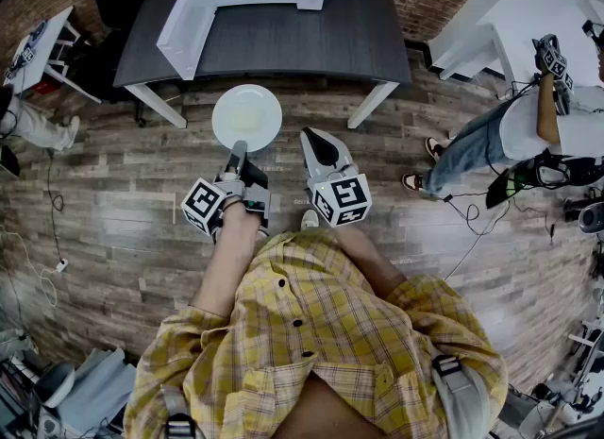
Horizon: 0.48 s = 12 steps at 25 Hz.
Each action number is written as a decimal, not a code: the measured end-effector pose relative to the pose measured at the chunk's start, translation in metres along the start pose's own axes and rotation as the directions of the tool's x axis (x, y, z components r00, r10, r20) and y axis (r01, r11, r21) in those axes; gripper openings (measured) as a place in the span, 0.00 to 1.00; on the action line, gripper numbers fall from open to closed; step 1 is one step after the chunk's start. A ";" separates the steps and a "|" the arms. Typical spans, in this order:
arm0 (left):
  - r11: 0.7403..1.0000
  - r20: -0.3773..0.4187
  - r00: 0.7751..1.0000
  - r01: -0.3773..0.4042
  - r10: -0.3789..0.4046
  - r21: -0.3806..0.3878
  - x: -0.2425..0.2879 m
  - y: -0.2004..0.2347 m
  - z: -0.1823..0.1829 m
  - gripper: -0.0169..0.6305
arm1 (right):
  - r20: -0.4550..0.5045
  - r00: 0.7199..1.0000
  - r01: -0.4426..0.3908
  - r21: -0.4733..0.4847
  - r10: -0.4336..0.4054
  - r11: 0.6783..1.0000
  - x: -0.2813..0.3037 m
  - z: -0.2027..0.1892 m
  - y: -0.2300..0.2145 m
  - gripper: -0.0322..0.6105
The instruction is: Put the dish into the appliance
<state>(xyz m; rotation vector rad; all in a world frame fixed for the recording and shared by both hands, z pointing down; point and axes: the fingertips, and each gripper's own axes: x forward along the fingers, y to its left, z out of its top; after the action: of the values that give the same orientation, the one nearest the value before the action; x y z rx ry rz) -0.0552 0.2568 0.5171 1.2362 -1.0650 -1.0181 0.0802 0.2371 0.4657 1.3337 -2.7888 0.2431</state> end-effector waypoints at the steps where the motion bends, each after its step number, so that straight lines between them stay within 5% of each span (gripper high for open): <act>1: 1.000 -0.001 1.000 -0.009 0.009 0.009 0.000 0.002 0.001 0.04 | 0.002 1.000 0.001 0.000 -0.001 1.000 0.000 0.001 -0.001 0.06; 12: 1.000 -0.003 1.000 0.008 -0.008 0.010 0.006 -0.002 -0.002 0.04 | 0.013 1.000 -0.016 0.009 0.016 1.000 0.003 0.005 -0.005 0.05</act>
<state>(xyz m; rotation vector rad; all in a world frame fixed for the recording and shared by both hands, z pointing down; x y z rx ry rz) -0.0519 0.2510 0.5157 1.2503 -1.0645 -1.0178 0.0827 0.2307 0.4617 1.3200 -2.8128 0.2486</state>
